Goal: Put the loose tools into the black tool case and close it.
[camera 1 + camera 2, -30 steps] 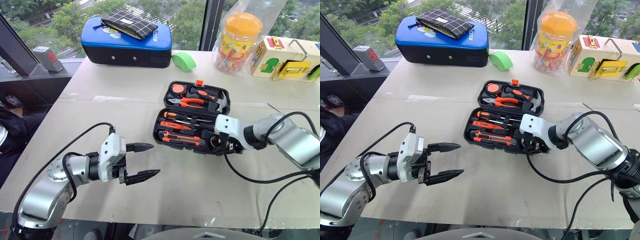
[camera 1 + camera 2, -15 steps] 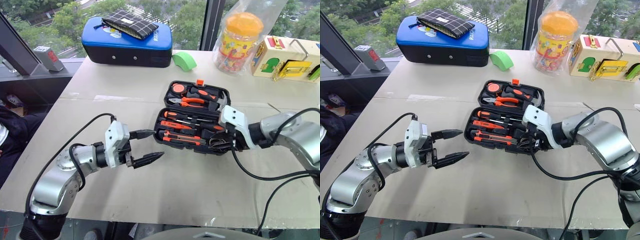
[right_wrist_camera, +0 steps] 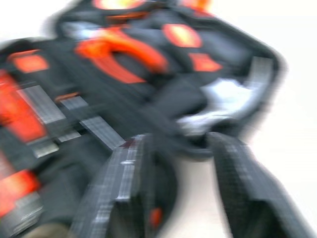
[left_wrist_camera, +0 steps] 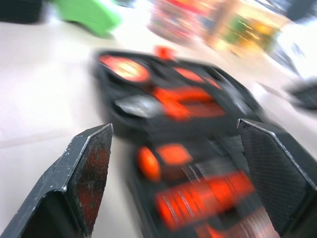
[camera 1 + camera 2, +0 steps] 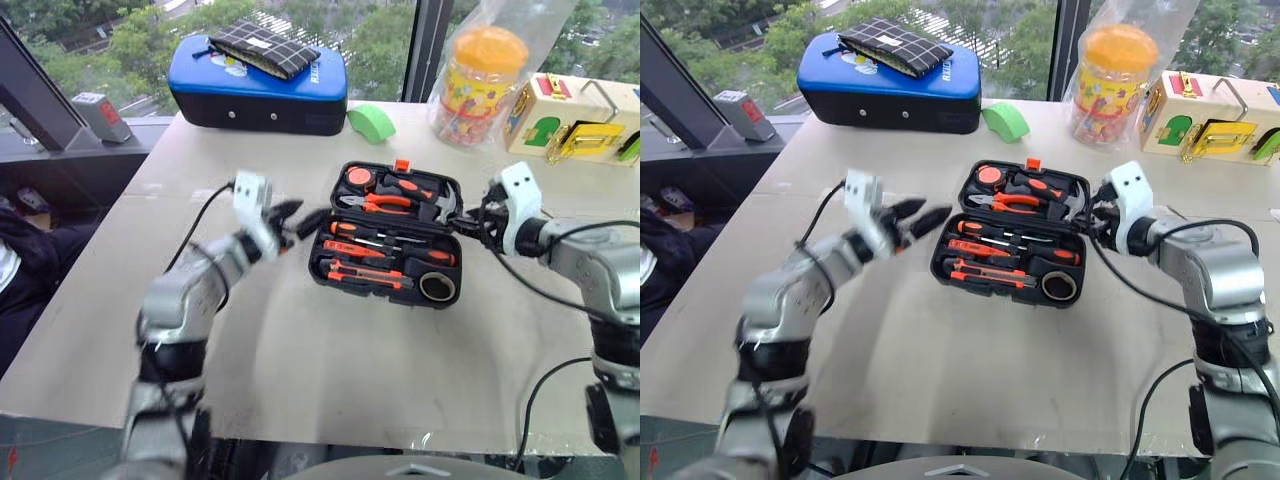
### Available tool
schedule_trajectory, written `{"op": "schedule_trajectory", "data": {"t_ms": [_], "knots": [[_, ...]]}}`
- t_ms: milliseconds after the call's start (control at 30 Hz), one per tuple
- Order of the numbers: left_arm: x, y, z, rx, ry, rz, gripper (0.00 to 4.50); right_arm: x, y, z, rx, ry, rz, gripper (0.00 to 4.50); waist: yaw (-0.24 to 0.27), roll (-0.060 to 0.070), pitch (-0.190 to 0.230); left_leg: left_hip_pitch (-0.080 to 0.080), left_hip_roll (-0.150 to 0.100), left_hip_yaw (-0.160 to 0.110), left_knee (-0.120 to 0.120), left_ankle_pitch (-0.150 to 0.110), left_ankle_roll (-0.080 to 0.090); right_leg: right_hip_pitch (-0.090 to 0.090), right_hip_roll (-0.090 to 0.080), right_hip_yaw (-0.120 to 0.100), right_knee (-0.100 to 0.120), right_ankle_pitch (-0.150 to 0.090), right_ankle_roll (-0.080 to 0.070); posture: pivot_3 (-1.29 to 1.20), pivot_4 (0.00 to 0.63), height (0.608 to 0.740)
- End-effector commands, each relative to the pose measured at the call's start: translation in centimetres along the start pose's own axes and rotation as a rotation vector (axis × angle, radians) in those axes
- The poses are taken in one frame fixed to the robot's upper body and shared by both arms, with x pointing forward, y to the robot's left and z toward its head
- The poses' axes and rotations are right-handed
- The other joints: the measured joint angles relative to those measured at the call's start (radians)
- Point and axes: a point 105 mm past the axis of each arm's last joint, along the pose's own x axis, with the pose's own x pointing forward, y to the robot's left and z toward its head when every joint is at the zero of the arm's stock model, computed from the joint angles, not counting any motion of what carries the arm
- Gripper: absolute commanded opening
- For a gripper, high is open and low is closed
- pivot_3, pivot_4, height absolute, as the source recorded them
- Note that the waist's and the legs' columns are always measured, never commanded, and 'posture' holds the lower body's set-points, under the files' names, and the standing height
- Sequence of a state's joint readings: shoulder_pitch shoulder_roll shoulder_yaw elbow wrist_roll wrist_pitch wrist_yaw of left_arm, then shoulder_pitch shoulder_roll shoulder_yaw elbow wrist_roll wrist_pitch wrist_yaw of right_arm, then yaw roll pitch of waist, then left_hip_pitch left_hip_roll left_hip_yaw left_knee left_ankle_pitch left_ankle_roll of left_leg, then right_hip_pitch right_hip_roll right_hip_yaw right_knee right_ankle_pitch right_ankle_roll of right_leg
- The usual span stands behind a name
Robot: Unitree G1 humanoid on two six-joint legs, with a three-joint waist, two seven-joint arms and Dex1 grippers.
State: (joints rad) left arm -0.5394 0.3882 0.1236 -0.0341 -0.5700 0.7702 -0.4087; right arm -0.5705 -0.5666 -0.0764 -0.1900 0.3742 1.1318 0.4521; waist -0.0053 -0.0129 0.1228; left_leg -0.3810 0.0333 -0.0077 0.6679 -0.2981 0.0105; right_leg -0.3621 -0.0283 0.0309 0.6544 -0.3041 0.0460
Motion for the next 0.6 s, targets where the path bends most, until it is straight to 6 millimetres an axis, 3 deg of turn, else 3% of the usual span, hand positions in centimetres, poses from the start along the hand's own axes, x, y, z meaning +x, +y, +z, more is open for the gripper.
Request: {"op": "schedule_trajectory", "data": {"t_ms": [33, 233, 333, 400, 433, 533, 600], "knots": [[1.7, 2.6, 0.3, -0.001, 0.091, 0.163, 4.08, 0.9, -1.6, 0.9, 0.057, -0.006, -0.110, 2.67, -0.008, 0.000, 0.000, 0.001, -0.002, 0.000, 0.000, 0.000, 0.000, 0.000, 0.000, 0.000, 0.002, 0.000, 0.000, 0.00, 0.150, 0.740], [5.7, 3.9, 1.3, -0.004, 0.123, 0.200, 4.08, 3.5, -2.2, 1.8, 0.165, 0.005, -0.137, 2.67, -0.010, 0.000, 0.000, -0.001, -0.004, 0.000, -0.004, 0.006, -0.010, -0.006, 0.002, 0.002, 0.006, 0.000, 0.000, 0.00, 0.150, 0.740], [7.3, 4.4, 0.6, 0.013, 0.169, 0.214, 4.08, 4.8, -2.8, 1.3, 0.213, 0.036, -0.154, 2.67, -0.009, 0.000, 0.000, -0.002, -0.005, 0.000, -0.005, 0.006, -0.010, -0.008, 0.001, 0.001, 0.007, 0.000, 0.000, 0.00, 0.150, 0.740], [8.1, 4.3, -0.2, 0.022, 0.202, 0.201, 3.56, 5.7, -3.0, 0.7, 0.266, 0.069, -0.163, 2.72, -0.010, 0.000, 0.000, -0.002, -0.007, 0.000, -0.006, 0.006, -0.010, -0.008, -0.001, 0.001, 0.007, 0.000, 0.000, 0.00, 0.150, 0.740], [8.4, 4.0, -0.7, 0.026, 0.218, 0.184, 3.39, 6.1, -3.1, 0.3, 0.282, 0.084, -0.163, 2.46, -0.011, 0.000, 0.000, -0.002, -0.007, 0.000, -0.006, 0.006, -0.010, -0.008, -0.001, 0.000, 0.007, 0.000, 0.000, 0.00, 0.150, 0.740], [8.9, 3.2, -1.6, 0.009, 0.254, 0.120, 1.92, 6.6, -3.2, -0.3, 0.302, 0.107, -0.162, 1.23, -0.009, -0.001, -0.001, -0.002, -0.008, 0.001, -0.008, 0.007, -0.009, -0.008, -0.003, -0.001, 0.007, 0.000, 0.000, 0.00, 0.150, 0.740], [9.0, 2.8, -1.9, 0.002, 0.266, 0.088, 1.17, 6.6, -3.1, -0.2, 0.318, 0.102, -0.153, 0.52, -0.012, -0.001, -0.001, -0.001, -0.009, 0.000, -0.008, 0.008, -0.009, -0.007, -0.004, -0.002, 0.007, 0.000, 0.000, 0.00, 0.150, 0.740]]}}
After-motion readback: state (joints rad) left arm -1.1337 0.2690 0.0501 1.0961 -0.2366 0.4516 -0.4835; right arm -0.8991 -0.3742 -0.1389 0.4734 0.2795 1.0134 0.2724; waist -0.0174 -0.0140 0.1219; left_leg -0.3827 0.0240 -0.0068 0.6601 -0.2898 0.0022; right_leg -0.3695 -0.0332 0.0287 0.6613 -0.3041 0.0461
